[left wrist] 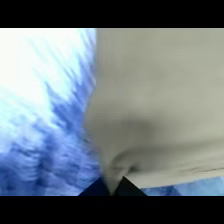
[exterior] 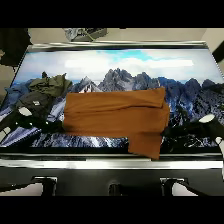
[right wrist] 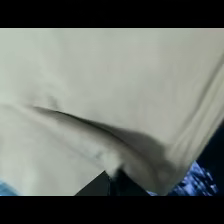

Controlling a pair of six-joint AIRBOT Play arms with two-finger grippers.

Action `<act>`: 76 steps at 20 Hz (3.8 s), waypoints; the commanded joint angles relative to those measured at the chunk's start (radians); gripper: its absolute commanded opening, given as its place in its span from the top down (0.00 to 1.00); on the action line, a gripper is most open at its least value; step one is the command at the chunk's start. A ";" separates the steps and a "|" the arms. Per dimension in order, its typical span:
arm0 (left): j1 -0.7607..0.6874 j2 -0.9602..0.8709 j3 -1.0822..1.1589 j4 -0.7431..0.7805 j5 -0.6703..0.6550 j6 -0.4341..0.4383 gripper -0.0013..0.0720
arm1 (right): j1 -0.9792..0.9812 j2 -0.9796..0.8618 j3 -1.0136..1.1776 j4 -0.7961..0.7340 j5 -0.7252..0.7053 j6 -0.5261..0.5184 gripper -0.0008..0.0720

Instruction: Fold the shirts.

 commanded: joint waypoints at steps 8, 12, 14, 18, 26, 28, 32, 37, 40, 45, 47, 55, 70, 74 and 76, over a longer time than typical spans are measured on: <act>-0.013 -0.274 0.634 -0.071 -0.098 -0.119 0.93 | 0.169 -0.291 0.710 -0.071 -0.175 0.201 0.93; -0.017 -0.494 0.893 -0.071 -0.151 -0.183 0.93 | 0.174 -0.480 0.846 0.000 -0.185 0.272 0.93; -0.028 -0.562 0.938 -0.071 -0.142 -0.182 0.93 | 0.174 -0.519 0.846 0.000 -0.203 0.272 0.93; -0.050 -0.640 0.939 -0.071 -0.121 -0.183 0.93 | 0.174 -0.576 0.846 -0.002 -0.185 0.272 0.92; -0.005 -0.512 1.009 -0.088 -0.139 -0.189 0.17 | 0.031 -0.462 0.880 -0.190 0.033 0.057 0.03; -0.002 -0.451 1.009 -0.088 -0.141 -0.190 0.17 | -0.064 -0.514 0.880 -0.103 0.134 0.128 0.02; -0.040 -0.349 1.009 -0.089 -0.141 -0.190 0.17 | -0.132 -0.650 0.880 0.145 0.264 0.170 0.02; -0.122 -0.259 1.009 -0.089 -0.141 -0.190 0.17 | -0.069 -0.744 0.880 0.240 0.227 0.166 0.01; -0.161 -0.222 1.009 -0.089 -0.141 -0.190 0.17 | -0.051 -0.779 0.881 0.379 0.234 0.118 0.02; -0.192 -0.209 1.009 -0.090 -0.141 -0.190 0.17 | -0.017 -0.782 0.881 0.455 0.216 0.091 0.02; -0.203 -0.209 1.009 -0.090 -0.141 -0.189 0.17 | 0.019 -0.781 0.881 0.448 0.171 0.092 0.05; -0.338 -0.253 0.903 -0.105 -0.145 -0.130 0.92 | 0.069 -0.623 0.881 0.378 0.162 0.145 0.93; -0.848 -0.603 0.770 -0.676 0.244 -0.122 0.92 | 0.167 0.000 0.881 -0.147 0.586 0.306 0.93; -0.970 -0.670 0.770 -0.869 0.330 -0.122 0.92 | 0.167 0.072 0.881 -0.151 0.631 0.315 0.93; -0.996 -0.694 0.771 -0.904 0.331 -0.096 0.92 | 0.167 0.079 0.881 -0.154 0.623 0.317 0.93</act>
